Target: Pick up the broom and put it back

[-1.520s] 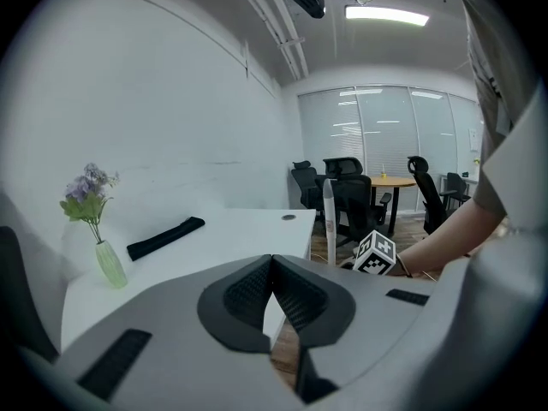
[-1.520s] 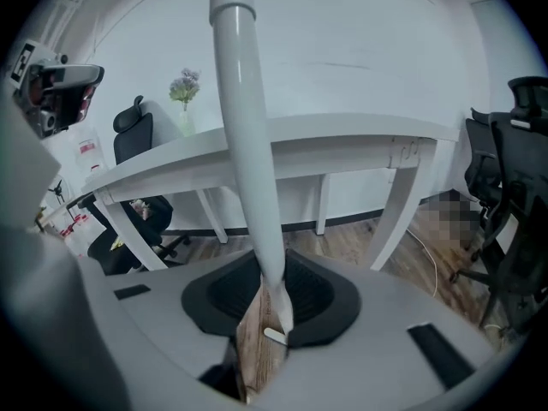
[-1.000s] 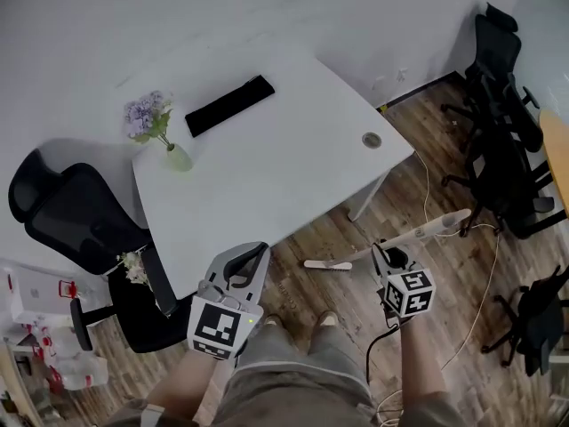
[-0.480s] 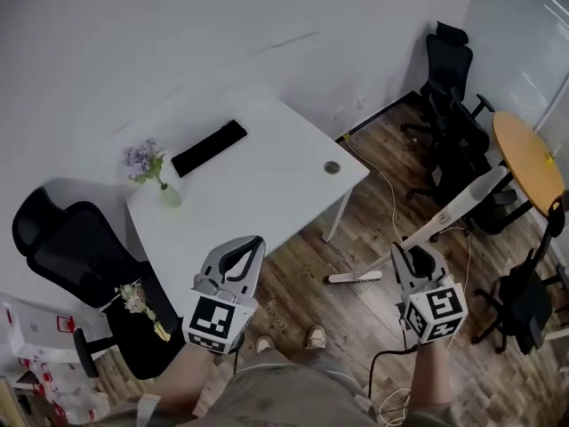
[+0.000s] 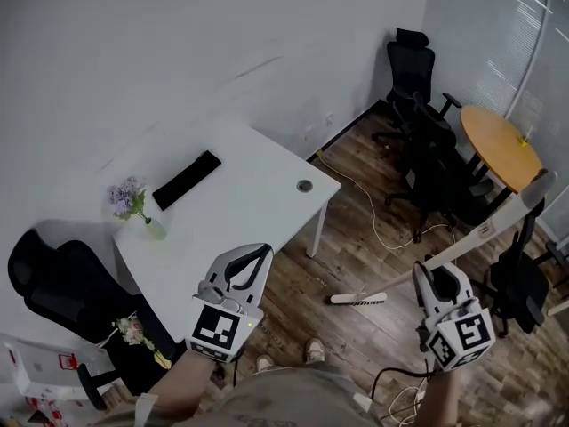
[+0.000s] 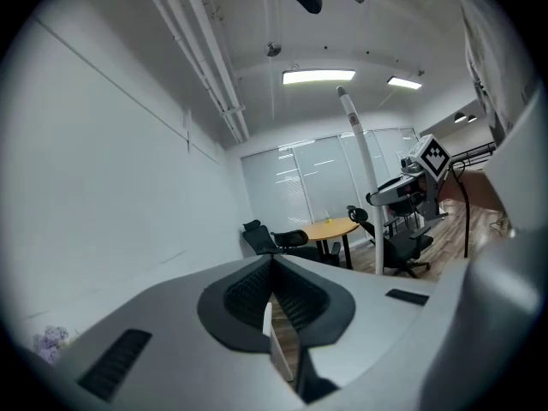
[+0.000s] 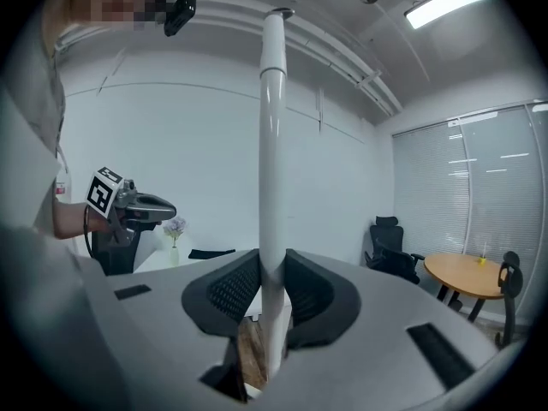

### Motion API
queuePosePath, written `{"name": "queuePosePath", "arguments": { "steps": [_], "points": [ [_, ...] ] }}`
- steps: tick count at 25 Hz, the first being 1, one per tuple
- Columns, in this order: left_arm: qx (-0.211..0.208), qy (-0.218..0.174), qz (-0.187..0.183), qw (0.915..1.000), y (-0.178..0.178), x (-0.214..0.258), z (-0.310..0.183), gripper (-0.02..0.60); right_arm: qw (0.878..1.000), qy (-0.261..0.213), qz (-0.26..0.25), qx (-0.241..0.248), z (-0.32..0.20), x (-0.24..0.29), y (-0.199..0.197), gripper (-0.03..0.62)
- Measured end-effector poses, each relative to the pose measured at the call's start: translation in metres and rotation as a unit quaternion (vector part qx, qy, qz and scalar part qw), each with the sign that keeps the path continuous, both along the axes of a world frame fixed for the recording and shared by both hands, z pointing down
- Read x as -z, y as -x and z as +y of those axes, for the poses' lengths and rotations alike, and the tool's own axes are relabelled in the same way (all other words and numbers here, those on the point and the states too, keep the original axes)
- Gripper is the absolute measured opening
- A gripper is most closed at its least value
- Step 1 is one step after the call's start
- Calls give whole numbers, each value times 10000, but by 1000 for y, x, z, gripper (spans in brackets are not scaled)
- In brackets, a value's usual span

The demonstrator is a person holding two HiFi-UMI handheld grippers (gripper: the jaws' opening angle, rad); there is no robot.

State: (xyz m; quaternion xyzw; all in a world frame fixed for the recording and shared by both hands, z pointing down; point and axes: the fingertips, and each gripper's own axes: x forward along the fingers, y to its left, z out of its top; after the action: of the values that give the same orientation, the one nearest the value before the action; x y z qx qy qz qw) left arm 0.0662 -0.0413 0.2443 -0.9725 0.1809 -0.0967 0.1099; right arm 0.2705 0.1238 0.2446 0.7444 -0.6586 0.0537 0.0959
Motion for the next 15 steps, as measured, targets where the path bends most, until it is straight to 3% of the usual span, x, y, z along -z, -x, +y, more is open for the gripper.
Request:
{"name": "queuePosePath", "arguments": {
  "steps": [9,15],
  "points": [
    [-158,164,-141,9996,-14,-12,9,16,9996,196,-175,-136,15,-13,-4,106],
    [-17,272,-172,9995,-12,-21,4,15,9990,393,-86,198,4,-16,-2,106]
  ]
}}
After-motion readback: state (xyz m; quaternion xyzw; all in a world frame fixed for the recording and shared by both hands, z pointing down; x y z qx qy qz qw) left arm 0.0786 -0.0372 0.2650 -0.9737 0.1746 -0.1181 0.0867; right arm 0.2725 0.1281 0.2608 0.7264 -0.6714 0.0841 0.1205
